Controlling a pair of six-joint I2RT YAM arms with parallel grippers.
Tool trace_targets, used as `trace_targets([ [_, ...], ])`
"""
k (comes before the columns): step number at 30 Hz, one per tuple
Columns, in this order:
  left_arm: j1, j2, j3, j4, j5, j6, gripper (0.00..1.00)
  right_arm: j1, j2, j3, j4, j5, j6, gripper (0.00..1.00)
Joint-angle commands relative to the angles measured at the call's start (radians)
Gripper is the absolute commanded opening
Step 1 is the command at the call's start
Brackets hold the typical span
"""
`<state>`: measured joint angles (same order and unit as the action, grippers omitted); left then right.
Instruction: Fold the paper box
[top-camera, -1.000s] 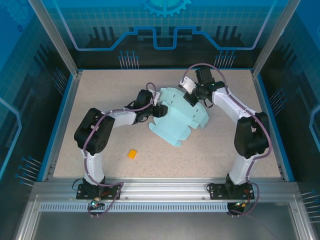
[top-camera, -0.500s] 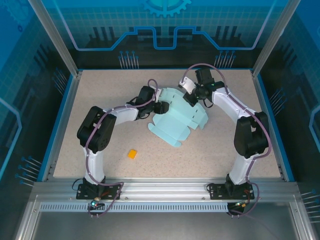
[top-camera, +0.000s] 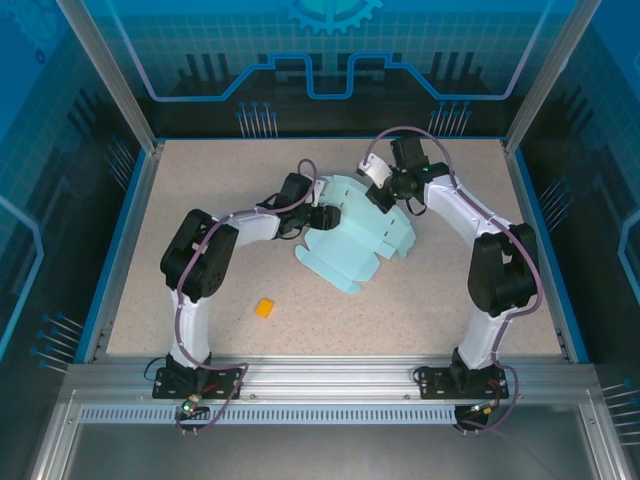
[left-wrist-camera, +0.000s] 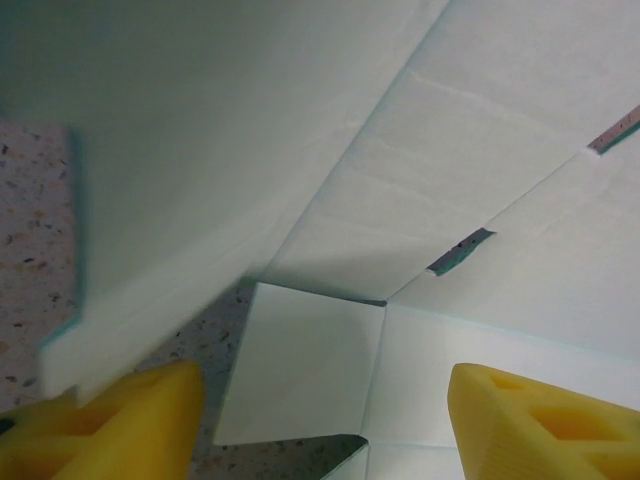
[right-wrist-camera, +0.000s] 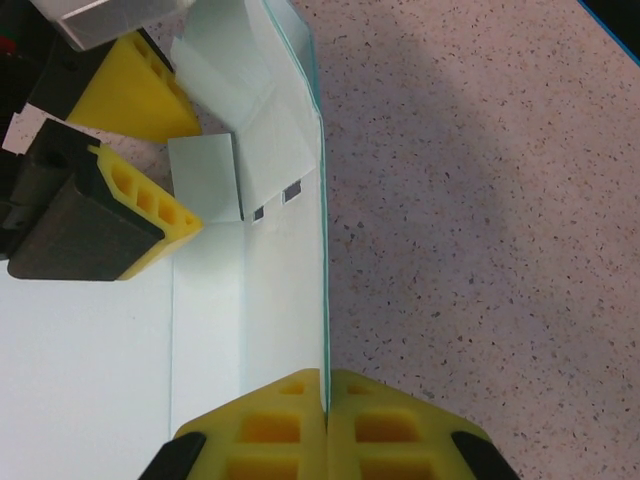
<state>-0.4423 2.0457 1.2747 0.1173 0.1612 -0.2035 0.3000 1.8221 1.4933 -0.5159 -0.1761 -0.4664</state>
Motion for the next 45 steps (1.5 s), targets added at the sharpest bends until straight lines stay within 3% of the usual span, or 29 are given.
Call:
trace_targets([
  [1,0.004,0.004,0.024,0.027,0.063,-0.029,0.66,-0.007,-0.009,0.015,0.004,-0.029,0.020,0.04],
  [20,-0.021,-0.098,-0.094,0.177,0.161,-0.049,0.60,-0.021,0.009,0.037,-0.009,-0.037,0.061,0.02],
  [45,-0.086,0.029,-0.037,0.147,0.216,-0.073,0.60,-0.031,0.029,0.041,0.001,-0.099,0.110,0.01],
])
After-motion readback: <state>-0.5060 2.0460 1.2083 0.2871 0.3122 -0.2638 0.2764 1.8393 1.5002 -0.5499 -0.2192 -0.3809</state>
